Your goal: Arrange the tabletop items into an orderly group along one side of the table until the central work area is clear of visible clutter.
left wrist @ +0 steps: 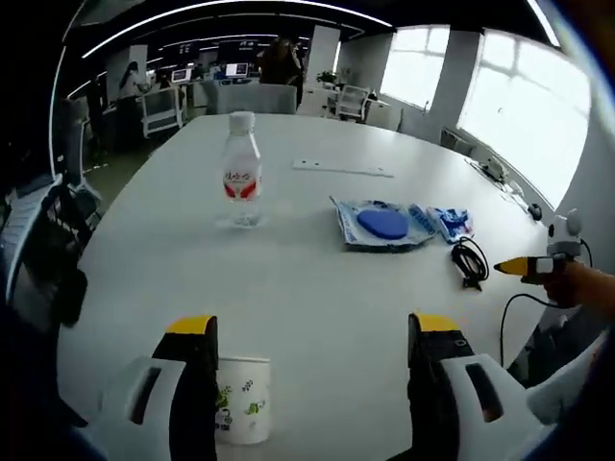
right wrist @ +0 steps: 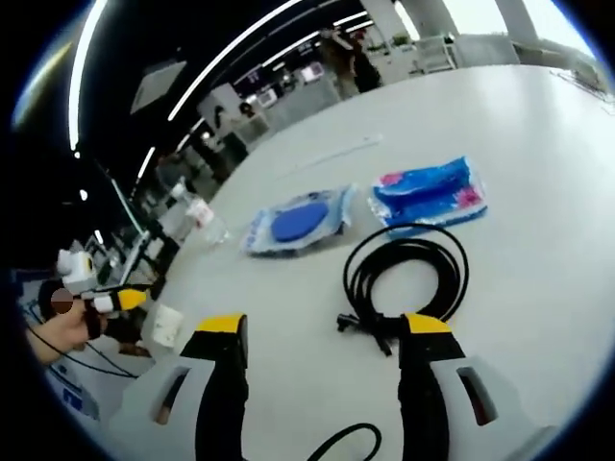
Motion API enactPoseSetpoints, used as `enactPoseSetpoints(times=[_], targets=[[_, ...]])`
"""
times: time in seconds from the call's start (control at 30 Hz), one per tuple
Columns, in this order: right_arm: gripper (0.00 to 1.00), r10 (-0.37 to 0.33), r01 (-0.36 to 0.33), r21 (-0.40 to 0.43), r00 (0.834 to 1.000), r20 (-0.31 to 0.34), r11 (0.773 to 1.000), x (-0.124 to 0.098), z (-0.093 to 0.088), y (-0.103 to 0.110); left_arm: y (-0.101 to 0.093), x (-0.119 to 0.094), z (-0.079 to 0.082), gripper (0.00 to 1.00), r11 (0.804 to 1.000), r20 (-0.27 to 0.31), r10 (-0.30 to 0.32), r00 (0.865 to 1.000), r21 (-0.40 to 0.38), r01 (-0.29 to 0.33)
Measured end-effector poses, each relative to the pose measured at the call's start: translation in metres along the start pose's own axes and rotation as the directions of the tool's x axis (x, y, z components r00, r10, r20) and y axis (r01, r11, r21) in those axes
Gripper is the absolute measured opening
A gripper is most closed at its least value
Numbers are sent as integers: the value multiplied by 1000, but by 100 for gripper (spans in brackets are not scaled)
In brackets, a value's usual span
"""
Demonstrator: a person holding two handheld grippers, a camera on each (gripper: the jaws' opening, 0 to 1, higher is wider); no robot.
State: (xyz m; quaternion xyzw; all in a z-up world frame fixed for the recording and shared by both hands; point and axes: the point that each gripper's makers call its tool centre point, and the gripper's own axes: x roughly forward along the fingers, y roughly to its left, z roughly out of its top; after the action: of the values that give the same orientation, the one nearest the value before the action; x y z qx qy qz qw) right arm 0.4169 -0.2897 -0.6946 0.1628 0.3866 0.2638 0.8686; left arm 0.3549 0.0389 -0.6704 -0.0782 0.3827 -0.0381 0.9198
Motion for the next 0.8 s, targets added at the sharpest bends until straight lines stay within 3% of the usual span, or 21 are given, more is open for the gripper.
enactPoseSetpoints(times=[0.2, 0.3, 0.4, 0.8], targets=[[61, 8, -8, 24, 1000, 14, 1000, -2, 1, 1, 34, 7, -49, 78, 989, -122, 139, 983, -27, -144], [61, 3, -3, 36, 1000, 19, 999, -5, 0, 0, 43, 11, -60, 76, 987, -125, 150, 981, -37, -155], [60, 0, -1, 46, 1000, 18, 999, -7, -3, -2, 54, 11, -72, 71, 982, -153, 186, 971, 11, -187], [59, -13, 12, 64, 1000, 20, 998, -15, -10, -5, 57, 14, -69, 71, 983, -127, 174, 976, -27, -179]])
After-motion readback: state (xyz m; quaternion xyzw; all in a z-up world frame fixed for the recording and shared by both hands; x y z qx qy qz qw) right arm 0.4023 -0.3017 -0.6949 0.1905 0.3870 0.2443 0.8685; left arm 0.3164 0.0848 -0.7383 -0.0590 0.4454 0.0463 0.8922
